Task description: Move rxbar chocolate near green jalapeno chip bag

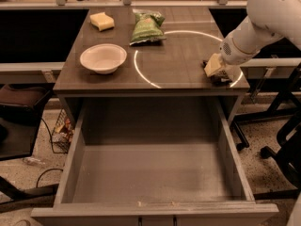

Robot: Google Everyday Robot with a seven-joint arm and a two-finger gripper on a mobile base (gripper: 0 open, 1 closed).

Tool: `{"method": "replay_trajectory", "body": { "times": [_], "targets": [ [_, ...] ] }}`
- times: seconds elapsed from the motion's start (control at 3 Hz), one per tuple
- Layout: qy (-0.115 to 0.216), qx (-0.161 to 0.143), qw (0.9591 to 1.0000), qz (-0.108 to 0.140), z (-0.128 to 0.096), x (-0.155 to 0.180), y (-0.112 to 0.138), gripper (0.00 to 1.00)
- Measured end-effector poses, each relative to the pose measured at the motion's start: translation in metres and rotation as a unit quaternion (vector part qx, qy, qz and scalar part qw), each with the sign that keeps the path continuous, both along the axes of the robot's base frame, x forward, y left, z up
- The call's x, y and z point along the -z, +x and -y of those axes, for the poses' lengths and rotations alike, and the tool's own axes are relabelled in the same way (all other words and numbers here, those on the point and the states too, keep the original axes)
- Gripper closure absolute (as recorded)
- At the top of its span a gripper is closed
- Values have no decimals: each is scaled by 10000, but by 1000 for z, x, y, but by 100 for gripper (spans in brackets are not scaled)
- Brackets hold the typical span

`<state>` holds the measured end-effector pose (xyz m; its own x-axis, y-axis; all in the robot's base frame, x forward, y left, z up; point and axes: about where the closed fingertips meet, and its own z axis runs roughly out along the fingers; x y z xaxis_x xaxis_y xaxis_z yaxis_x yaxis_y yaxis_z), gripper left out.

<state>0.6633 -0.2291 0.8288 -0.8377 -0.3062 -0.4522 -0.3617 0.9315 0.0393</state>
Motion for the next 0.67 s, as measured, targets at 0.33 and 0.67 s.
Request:
{"method": "replay_trajectory", "body": {
  "times": [0.33,0.67],
  "targets": [
    [0,0,10000,-1,0,-9,0,100],
    [32,-13,10000,9,0,-9,-2,100]
  ]
}}
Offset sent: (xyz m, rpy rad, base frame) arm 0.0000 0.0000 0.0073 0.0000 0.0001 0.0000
